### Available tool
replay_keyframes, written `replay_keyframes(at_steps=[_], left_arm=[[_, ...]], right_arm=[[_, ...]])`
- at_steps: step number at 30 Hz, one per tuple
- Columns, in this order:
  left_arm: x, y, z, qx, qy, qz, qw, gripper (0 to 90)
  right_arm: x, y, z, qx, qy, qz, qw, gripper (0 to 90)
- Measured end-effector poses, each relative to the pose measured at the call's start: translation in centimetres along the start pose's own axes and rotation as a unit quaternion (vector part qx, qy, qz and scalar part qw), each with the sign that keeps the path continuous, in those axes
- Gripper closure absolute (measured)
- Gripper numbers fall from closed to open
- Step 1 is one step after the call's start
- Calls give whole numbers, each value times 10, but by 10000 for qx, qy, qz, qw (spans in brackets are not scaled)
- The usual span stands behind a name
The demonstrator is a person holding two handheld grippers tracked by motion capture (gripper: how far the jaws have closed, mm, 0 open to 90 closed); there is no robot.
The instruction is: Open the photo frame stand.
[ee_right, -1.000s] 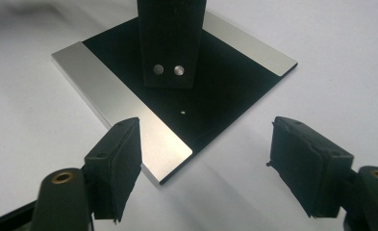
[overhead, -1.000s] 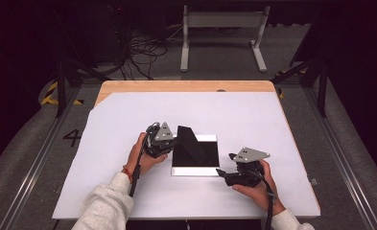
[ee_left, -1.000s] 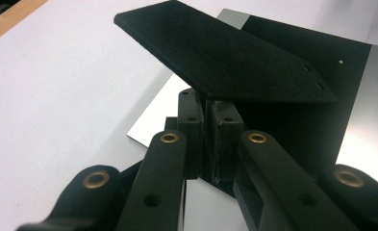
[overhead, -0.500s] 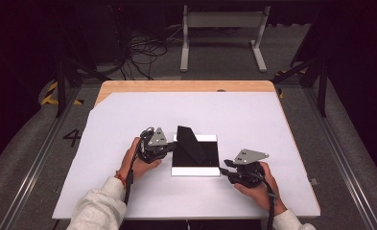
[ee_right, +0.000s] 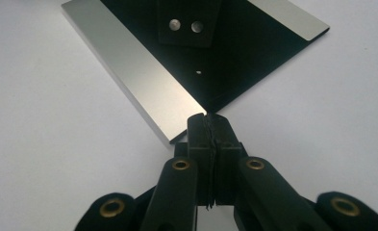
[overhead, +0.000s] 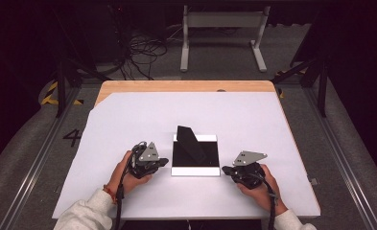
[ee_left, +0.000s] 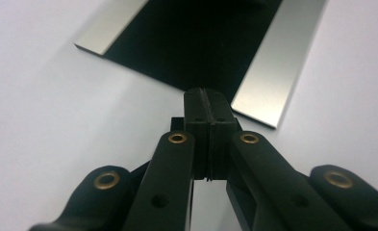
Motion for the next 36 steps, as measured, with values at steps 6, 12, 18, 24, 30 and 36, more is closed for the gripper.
replay_keyframes(at_steps=[6, 12, 18, 24, 30, 36], left_arm=[[5, -4, 0, 12, -27, 3, 10000, 897], [6, -5, -2, -17, -62, -50, 10000, 883], [7, -7, -8, -86, -132, -50, 9999, 873], [1, -8, -10, 4, -86, 79, 9999, 845], [-3, -7, -12, 37, -35, 66, 10000, 798], [-3, -5, -13, 57, -59, 15, 10000, 782]], right_arm=[[0, -2, -6, -78, 14, -57, 10000, 900], [0, -2, -8, -22, 115, -122, 9999, 900], [-4, 0, -11, -97, 139, 20, 9999, 900], [-3, -3, -12, -7, 195, -111, 9997, 900], [-5, -3, -12, 8, 153, -141, 9998, 900], [-5, -2, -12, -20, 129, -139, 9998, 900]])
Point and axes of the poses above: each handheld gripper's, and its own axes: z roughly backward along the jaws, y roughly out of its top, x roughly to its right, the point moved 2 cm from there along -z, roughly forward along the jaws, and after that the axes turned 2 degrees about x, right-handed, at the moved point
